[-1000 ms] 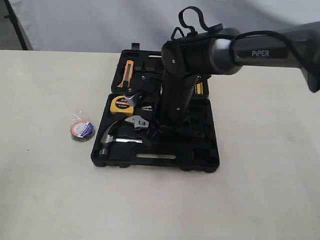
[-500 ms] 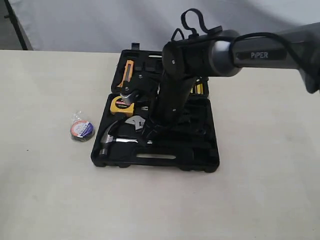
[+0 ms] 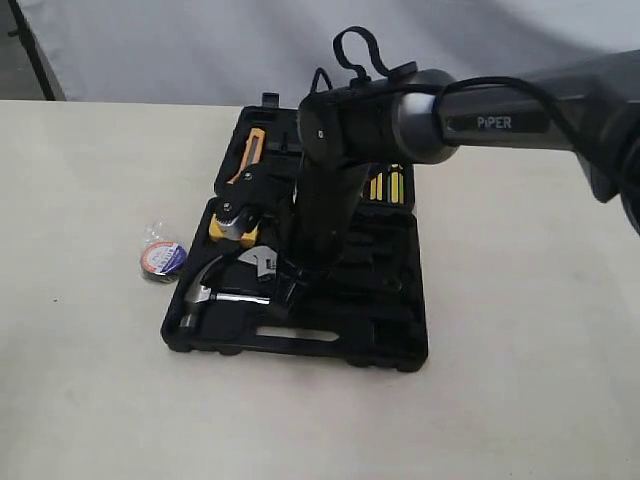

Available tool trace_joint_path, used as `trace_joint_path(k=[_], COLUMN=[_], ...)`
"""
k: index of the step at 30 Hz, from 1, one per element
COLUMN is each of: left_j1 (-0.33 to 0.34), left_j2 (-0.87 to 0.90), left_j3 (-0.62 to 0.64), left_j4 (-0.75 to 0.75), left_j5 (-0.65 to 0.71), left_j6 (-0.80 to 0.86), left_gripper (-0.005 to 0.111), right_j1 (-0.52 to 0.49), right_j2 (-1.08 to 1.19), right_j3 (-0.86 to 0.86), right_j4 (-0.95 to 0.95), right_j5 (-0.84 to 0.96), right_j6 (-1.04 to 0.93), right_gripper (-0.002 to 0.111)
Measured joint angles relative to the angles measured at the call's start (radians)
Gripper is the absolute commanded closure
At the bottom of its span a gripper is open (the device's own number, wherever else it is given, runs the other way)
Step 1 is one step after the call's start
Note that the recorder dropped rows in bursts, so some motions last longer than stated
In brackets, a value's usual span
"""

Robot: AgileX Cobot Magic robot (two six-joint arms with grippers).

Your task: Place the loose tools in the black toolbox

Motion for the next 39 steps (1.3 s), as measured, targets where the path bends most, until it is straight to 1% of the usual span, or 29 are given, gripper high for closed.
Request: trace_joint_path(k=[8,12,14,16,17,18,19,20,22,23,24,25,26,27,29,39], left_j1=[0.000,0.000,0.000,0.000,0.000,0.000,0.000,0.000,0.000,0.000,0.000,0.000,0.000,0.000,0.000,0.000], left_j2=[0.000,0.000,0.000,0.000,0.000,0.000,0.000,0.000,0.000,0.000,0.000,0.000,0.000,0.000,0.000,0.000], left_j3=[0.000,0.000,0.000,0.000,0.000,0.000,0.000,0.000,0.000,0.000,0.000,0.000,0.000,0.000,0.000,0.000], left_j4=[0.000,0.000,0.000,0.000,0.000,0.000,0.000,0.000,0.000,0.000,0.000,0.000,0.000,0.000,0.000,0.000], left_j5=[0.000,0.000,0.000,0.000,0.000,0.000,0.000,0.000,0.000,0.000,0.000,0.000,0.000,0.000,0.000,0.000], left_j6=[0.000,0.000,0.000,0.000,0.000,0.000,0.000,0.000,0.000,0.000,0.000,0.000,0.000,0.000,0.000,0.000], left_gripper=[0.105,0.105,0.105,0.105,0.105,0.105,0.105,0.105,0.105,0.105,0.105,0.105,0.105,0.105,0.105,0.105], right_j1=[0.009,0.011,0.012,0.012,0.013,0.018,0.024,0.030,0.073,0.086,0.112,0.125,0.146,0.157,0.175,0.179], right_j2=[0.015,0.013,-0.010,-0.049,-0.058,-0.058,-0.033,-0.017,0.114,0.156,0.234,0.275,0.342,0.372,0.430,0.475], right_j3=[0.004,0.000,-0.037,-0.127,-0.219,-0.268,-0.366,-0.405,-0.588,-0.636,-0.729,-0.774,-0.851,-0.886,-0.943,-0.960], right_j4=[0.019,0.019,0.013,0.031,0.048,0.053,0.064,0.068,0.078,0.077,0.077,0.072,0.057,0.043,0.008,-0.061], right_j5=[0.202,0.219,0.229,0.217,0.217,0.218,0.221,0.227,0.251,0.253,0.253,0.248,0.241,0.236,0.217,0.161], right_j6=[-0.075,-0.081,-0.050,0.055,0.176,0.221,0.299,0.321,0.380,0.389,0.401,0.406,0.413,0.419,0.432,0.444], right_gripper=[0.109,0.109,0.109,0.109,0.109,0.109,0.109,0.109,0.107,0.096,0.088,0.071,0.060,0.042,0.032,0.032])
